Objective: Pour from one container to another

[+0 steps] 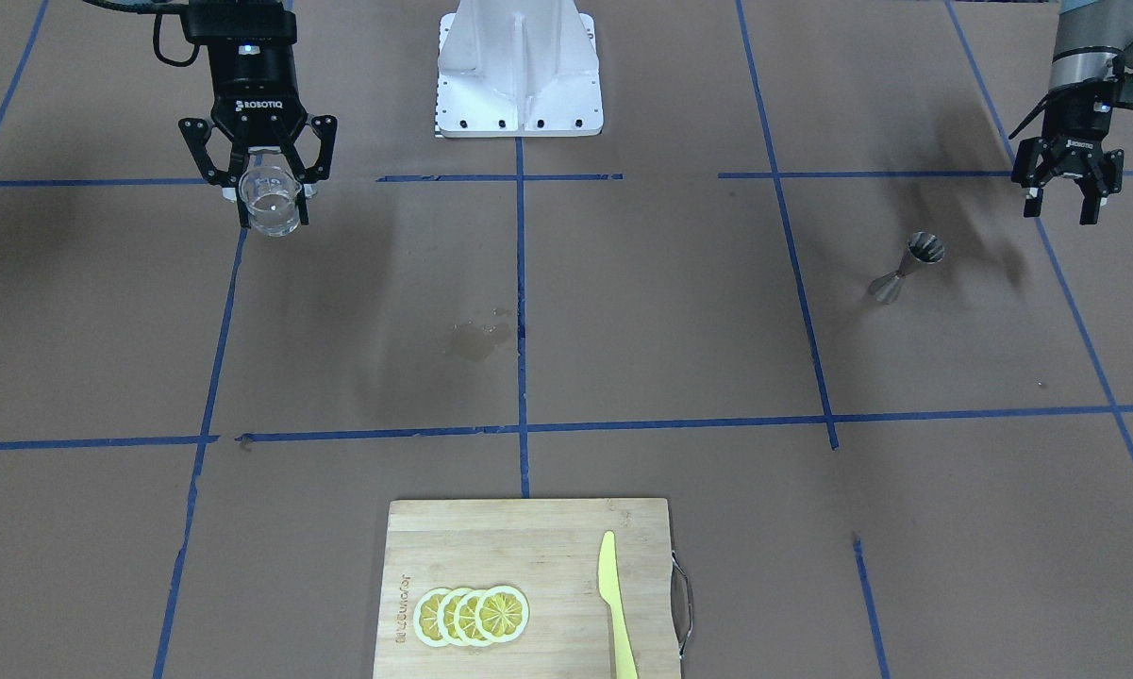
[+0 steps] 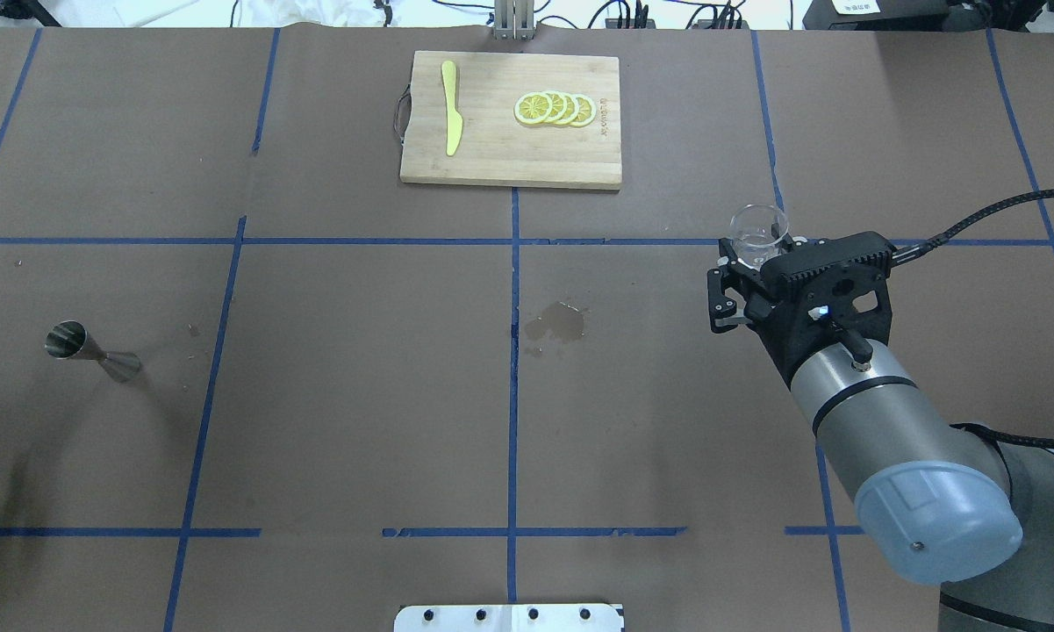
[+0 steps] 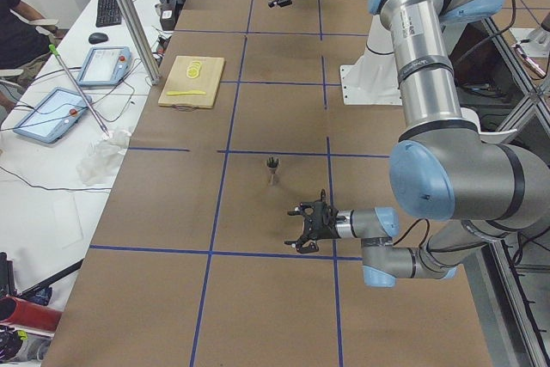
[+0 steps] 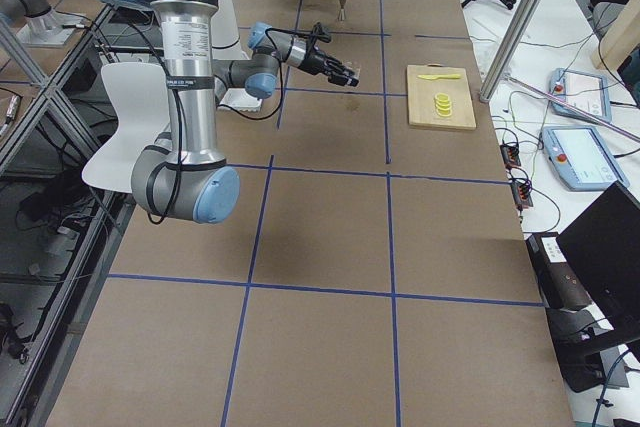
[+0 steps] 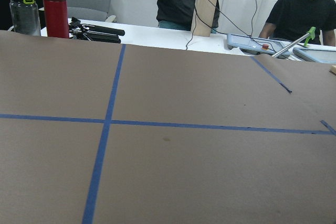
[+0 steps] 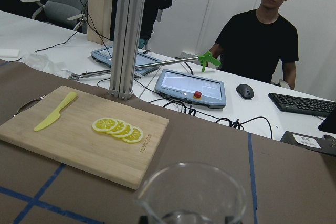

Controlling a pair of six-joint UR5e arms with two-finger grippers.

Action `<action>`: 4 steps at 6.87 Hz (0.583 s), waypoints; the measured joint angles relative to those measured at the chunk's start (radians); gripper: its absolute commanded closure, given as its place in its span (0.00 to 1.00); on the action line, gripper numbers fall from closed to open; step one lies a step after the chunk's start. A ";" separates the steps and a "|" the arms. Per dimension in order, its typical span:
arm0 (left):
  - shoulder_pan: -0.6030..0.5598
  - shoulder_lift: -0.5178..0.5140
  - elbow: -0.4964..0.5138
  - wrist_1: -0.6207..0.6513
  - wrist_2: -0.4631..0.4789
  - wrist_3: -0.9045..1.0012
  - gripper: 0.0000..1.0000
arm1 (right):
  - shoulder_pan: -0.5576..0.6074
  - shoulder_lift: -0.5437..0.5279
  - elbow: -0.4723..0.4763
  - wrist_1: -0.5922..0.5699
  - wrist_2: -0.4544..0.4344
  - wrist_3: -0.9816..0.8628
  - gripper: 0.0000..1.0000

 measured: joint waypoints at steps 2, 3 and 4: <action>-0.248 -0.086 -0.011 0.002 -0.227 0.221 0.00 | 0.001 0.001 0.001 0.000 0.000 0.000 1.00; -0.394 -0.151 -0.013 0.022 -0.353 0.344 0.00 | 0.001 0.001 0.001 0.000 0.001 0.000 1.00; -0.515 -0.213 -0.015 0.067 -0.470 0.425 0.00 | 0.002 0.001 0.000 -0.001 0.004 -0.001 1.00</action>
